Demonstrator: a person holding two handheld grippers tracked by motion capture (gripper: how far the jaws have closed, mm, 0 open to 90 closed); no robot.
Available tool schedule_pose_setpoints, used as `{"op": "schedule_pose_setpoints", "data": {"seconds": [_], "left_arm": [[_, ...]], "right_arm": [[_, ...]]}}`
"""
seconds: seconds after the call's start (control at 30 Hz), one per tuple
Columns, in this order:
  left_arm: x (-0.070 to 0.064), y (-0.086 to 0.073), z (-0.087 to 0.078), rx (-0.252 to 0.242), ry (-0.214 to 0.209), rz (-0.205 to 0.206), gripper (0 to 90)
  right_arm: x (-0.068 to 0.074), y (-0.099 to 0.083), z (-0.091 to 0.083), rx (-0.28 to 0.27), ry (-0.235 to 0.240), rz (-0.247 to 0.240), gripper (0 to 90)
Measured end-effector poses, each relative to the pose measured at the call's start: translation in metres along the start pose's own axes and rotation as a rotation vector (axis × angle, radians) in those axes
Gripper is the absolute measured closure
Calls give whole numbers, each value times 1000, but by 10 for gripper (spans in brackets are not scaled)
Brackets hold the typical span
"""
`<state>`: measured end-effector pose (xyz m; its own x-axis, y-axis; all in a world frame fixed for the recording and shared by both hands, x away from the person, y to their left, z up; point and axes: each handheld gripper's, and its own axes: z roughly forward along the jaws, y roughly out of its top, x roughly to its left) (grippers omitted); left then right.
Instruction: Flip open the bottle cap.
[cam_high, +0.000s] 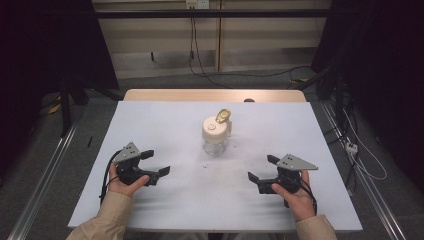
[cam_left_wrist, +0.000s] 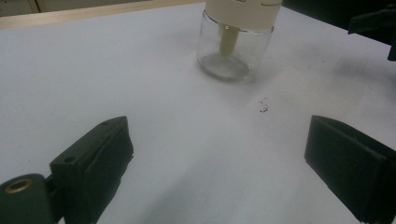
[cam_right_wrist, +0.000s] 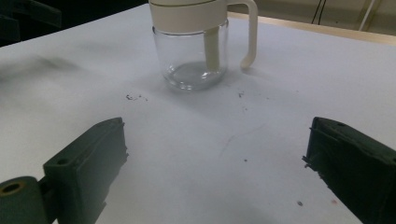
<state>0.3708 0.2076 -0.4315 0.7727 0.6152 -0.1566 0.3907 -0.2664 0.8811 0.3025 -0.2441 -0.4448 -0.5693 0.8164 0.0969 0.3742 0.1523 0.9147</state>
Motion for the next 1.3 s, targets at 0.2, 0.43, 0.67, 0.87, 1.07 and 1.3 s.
{"op": "schedule_pose_setpoints", "data": {"seconds": [0.2, 0.43, 0.67, 0.87, 1.07, 1.3], "left_arm": [[-1, -3, -2, 2, 0, -3, 68], [0, -7, -7, 4, 5, -3, 68], [2, -11, -12, 3, 8, -12, 68], [2, -15, -15, 2, 8, -19, 68], [4, -18, -19, 1, 9, -29, 68], [5, -22, -24, -1, 18, -37, 68]], "right_arm": [[-3, -4, -9, 3, -11, -15, 43], [-3, -9, -17, 9, -17, -21, 43], [-5, -14, -22, 9, -13, -20, 46], [-6, -17, -26, 10, -21, -2, 49], [-9, -20, -29, 10, -21, 5, 49], [-11, -21, -33, 3, -39, 10, 51]]}}
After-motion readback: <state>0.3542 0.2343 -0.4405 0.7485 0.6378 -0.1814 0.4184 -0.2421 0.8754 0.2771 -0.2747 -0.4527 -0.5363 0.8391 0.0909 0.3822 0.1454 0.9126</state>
